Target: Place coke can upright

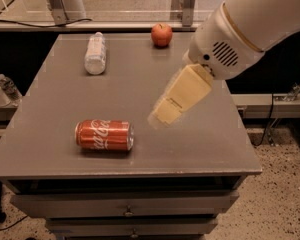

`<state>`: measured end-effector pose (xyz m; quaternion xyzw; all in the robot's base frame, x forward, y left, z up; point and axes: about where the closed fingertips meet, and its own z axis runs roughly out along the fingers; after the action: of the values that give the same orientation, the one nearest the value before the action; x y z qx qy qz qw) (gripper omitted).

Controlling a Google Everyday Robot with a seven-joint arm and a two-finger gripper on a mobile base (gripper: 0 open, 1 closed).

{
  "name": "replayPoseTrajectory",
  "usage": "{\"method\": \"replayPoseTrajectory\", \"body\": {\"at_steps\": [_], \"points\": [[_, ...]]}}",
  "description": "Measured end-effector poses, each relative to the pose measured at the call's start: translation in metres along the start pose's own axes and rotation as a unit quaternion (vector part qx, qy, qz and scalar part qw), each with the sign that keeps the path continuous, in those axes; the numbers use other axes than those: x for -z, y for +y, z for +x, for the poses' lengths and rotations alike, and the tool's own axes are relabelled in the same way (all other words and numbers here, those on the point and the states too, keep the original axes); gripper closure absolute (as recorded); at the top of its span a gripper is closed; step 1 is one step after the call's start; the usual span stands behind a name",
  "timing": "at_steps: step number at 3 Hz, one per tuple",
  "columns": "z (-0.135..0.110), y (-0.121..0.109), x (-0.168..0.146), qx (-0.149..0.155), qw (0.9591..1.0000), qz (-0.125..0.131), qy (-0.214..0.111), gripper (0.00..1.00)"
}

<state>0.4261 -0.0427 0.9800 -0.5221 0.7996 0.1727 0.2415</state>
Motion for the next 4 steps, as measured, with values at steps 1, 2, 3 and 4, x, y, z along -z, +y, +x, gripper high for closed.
{"method": "replayPoseTrajectory", "body": {"at_steps": [1, 2, 3, 4], "points": [[-0.003, -0.003, 0.011, 0.031, 0.9993, 0.011, 0.020, 0.00], [-0.013, -0.004, -0.013, 0.091, 0.9948, -0.002, 0.045, 0.00], [-0.016, 0.001, -0.047, 0.155, 0.9847, -0.025, 0.075, 0.00], [-0.014, 0.006, -0.074, 0.201, 0.9740, -0.040, 0.097, 0.00]]}}
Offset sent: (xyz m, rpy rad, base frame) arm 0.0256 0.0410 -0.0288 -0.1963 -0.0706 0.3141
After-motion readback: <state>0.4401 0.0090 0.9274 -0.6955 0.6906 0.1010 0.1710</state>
